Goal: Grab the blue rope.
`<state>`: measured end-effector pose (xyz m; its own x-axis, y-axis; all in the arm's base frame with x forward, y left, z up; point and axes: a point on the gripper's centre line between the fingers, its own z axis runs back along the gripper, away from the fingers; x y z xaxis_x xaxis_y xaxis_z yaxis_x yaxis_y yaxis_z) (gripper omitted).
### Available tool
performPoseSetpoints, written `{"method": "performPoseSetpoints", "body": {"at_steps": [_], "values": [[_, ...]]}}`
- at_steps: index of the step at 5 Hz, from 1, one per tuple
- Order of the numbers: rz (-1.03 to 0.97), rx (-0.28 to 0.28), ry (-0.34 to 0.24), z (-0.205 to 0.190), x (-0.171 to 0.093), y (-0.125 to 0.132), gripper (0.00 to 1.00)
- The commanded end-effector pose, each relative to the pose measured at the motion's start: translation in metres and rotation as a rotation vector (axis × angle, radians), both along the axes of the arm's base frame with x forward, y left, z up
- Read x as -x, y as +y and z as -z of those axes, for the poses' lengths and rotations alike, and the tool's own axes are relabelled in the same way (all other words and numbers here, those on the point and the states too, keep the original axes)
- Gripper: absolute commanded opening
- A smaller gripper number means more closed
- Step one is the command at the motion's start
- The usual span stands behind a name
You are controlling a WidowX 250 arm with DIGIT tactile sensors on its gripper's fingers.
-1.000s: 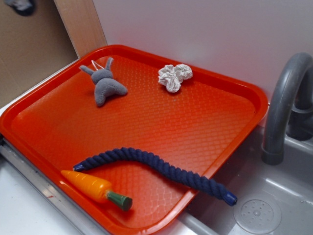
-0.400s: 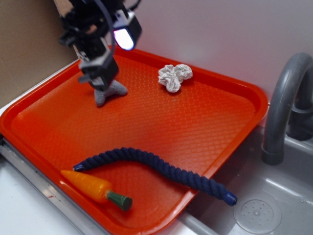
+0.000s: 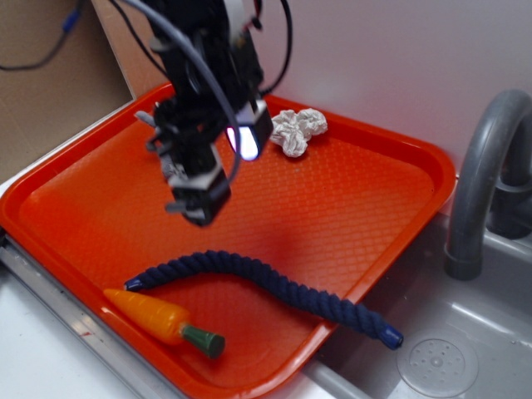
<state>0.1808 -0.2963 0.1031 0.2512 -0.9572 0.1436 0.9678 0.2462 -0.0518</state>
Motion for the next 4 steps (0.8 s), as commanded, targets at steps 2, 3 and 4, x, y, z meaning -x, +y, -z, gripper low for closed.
{"method": "performPoseSetpoints", "body": {"at_steps": [2, 3, 4], "values": [[0.104, -0.156, 0.028, 0.035, 0.048, -0.009, 1.00], [0.083, -0.175, 0.044, 0.044, 0.047, -0.012, 1.00], [0.070, -0.219, 0.036, 0.050, 0.047, -0.016, 1.00]]}}
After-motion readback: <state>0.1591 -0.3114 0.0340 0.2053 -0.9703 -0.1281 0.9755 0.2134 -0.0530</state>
